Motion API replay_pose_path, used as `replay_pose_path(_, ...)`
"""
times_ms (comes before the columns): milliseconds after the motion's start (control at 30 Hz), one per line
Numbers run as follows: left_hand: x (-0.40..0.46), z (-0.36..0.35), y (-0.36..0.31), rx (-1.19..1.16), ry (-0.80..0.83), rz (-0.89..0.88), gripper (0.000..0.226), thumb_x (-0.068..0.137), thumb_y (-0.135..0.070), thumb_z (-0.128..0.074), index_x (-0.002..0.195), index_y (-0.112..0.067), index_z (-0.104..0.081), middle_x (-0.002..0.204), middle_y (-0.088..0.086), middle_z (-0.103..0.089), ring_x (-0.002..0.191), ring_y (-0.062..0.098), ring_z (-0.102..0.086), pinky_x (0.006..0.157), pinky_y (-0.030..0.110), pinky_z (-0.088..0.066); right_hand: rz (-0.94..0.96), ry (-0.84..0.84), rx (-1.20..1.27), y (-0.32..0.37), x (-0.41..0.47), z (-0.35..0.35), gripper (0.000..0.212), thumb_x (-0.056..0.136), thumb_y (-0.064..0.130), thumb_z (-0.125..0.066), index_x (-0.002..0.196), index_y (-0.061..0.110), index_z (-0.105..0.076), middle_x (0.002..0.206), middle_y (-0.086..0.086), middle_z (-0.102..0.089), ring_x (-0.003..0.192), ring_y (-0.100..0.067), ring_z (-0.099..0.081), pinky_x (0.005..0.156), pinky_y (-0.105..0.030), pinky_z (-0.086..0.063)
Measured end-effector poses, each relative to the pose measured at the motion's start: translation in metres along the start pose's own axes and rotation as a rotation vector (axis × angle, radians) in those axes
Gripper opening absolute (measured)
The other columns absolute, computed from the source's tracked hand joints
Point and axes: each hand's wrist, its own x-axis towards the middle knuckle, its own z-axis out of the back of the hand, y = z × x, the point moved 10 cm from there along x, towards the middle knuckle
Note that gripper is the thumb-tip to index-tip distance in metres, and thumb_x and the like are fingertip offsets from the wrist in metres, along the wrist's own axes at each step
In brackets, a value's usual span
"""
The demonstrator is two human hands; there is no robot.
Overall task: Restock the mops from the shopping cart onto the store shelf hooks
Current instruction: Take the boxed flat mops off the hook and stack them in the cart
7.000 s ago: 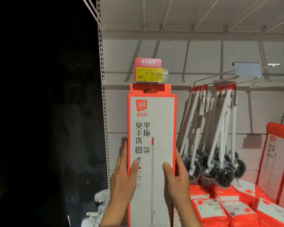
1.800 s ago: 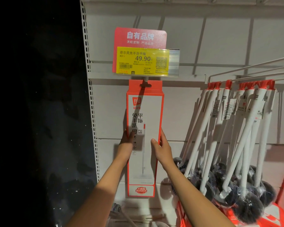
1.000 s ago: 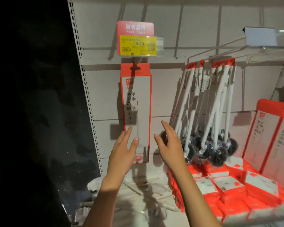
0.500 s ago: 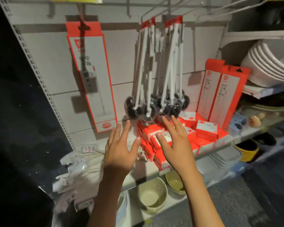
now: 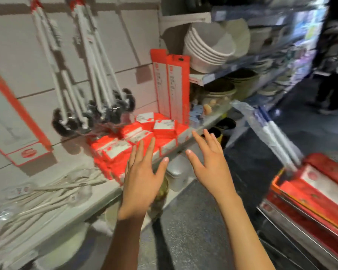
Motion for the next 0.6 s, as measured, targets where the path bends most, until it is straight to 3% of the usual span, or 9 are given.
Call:
replay_pose_path(133,-0.014,-0.078,-0.087,-0.045,0.112,-0.089,0.074,0.092,-0.07,-0.036,0.157,-0.042,-0.017,0.168,-0.006,-0.012,0.155,0.015,-0.004,0.126,0.041,-0.013,-0.091,-0.076,-0.033,-0.075,-0.029,0.085,0.057,0.1,0.046,-0.05,0.153,0.04,-0.031,0.167,0.003,-0.014,0.154,-0.013,-0.002,0.124,-0.038,-0.013)
replay_pose_path(233,-0.029,-0.137,-0.151,-0.081,0.197,-0.152,0.08,0.088,-0.082,-0.027,0.157,-0.044,-0.014,0.168,-0.007,-0.01,0.155,0.016,-0.004,0.126,0.042,-0.012,-0.157,-0.135,-0.064,-0.127,-0.053,0.146,0.057,0.1,0.046,-0.05,0.154,0.038,-0.032,0.167,0.003,-0.015,0.154,-0.013,-0.004,0.123,-0.035,-0.011)
replay_pose_path(367,-0.05,-0.212,-0.231,-0.11,0.302,-0.262,0.076,0.089,-0.074,-0.03,0.157,-0.043,-0.016,0.168,-0.005,-0.011,0.156,0.016,-0.003,0.125,0.045,-0.016,-0.26,-0.232,-0.11,-0.192,-0.092,0.222,0.057,0.1,0.043,-0.052,0.154,0.034,-0.036,0.166,-0.003,-0.02,0.154,-0.02,-0.01,0.124,-0.038,-0.014)
replay_pose_path(600,-0.08,-0.312,-0.342,-0.147,0.486,-0.422,0.08,0.087,-0.076,-0.028,0.158,-0.039,-0.022,0.168,-0.002,-0.015,0.155,0.018,-0.006,0.124,0.049,-0.018,-0.463,-0.402,-0.13,-0.283,-0.158,0.323,0.056,0.1,0.042,-0.053,0.153,0.032,-0.037,0.165,-0.005,-0.022,0.154,-0.021,-0.012,0.117,-0.026,-0.007)
